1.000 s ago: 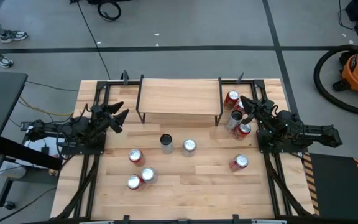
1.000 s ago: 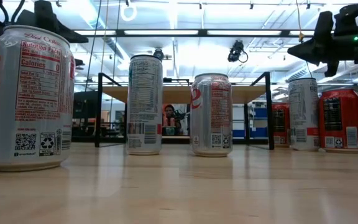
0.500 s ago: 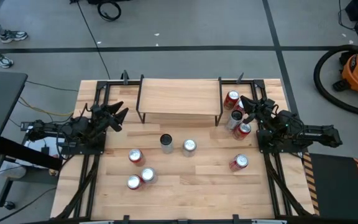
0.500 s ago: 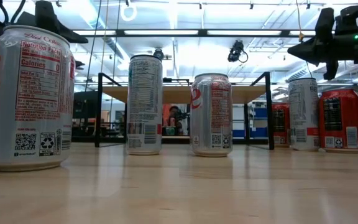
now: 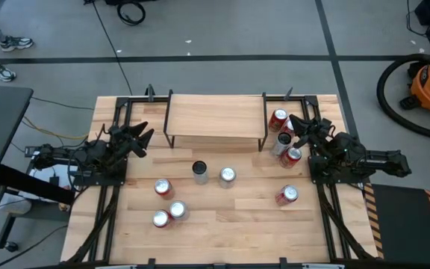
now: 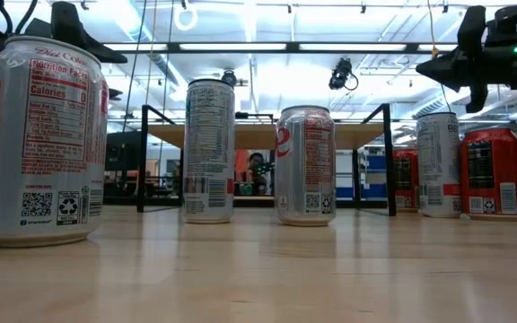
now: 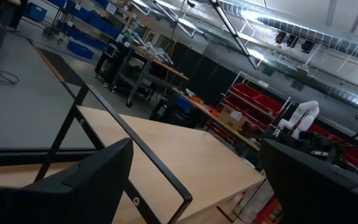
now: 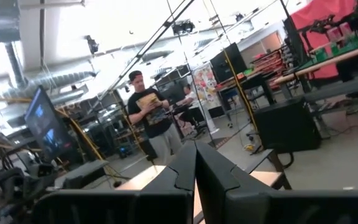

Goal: Place canned beverage on shelf
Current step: Put the left white soda can on the shelf

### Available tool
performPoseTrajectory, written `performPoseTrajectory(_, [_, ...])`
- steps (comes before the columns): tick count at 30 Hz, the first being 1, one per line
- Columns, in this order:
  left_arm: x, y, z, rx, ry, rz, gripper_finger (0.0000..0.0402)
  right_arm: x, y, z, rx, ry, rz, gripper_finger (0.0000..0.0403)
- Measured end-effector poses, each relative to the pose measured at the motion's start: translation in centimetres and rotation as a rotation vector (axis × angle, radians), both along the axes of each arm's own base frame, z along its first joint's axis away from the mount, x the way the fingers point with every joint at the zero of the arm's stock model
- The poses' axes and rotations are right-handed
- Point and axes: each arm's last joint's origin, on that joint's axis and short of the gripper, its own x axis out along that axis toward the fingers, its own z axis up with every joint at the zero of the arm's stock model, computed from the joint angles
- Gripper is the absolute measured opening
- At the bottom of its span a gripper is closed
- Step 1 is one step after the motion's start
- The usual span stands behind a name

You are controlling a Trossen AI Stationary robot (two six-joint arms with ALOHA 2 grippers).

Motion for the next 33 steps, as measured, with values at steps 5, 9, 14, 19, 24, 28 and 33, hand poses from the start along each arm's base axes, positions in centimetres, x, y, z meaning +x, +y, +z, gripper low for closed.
performPoseTrajectory(5, [0.1,-0.3,0.5,0.047,0.000,-0.137,0.0361,-0.1,-0.1,0.1,0.037,-0.033,-0.032,0.0016])
performPoseTrajectory(9, [0.1,-0.7,1.5,0.105,-0.015,-0.278,0.0359,-0.2,-0.1,0.1,0.056,-0.050,-0.052,0.0016])
performPoseTrajectory(14, [0.4,-1.0,2.4,0.119,0.015,-0.373,0.0359,-0.1,0.0,0.1,0.038,-0.048,0.003,0.0016])
performPoseTrajectory(19, [1.2,-1.2,3.0,0.113,0.112,-0.419,0.0359,0.0,0.1,0.1,0.036,-0.047,0.018,0.0016])
performPoseTrajectory(24, [2.1,-1.4,4.0,0.140,0.181,-0.422,0.0359,0.0,0.1,0.1,0.034,-0.044,0.021,0.0016])
performPoseTrajectory(28, [2.6,-1.5,4.7,0.162,0.210,-0.421,0.0359,0.0,0.1,0.1,0.036,-0.043,0.012,0.0016])
performPoseTrajectory(33, [3.2,-1.6,5.4,0.170,0.255,-0.447,0.0359,-0.1,0.2,0.4,-0.025,-0.028,0.029,0.0016])
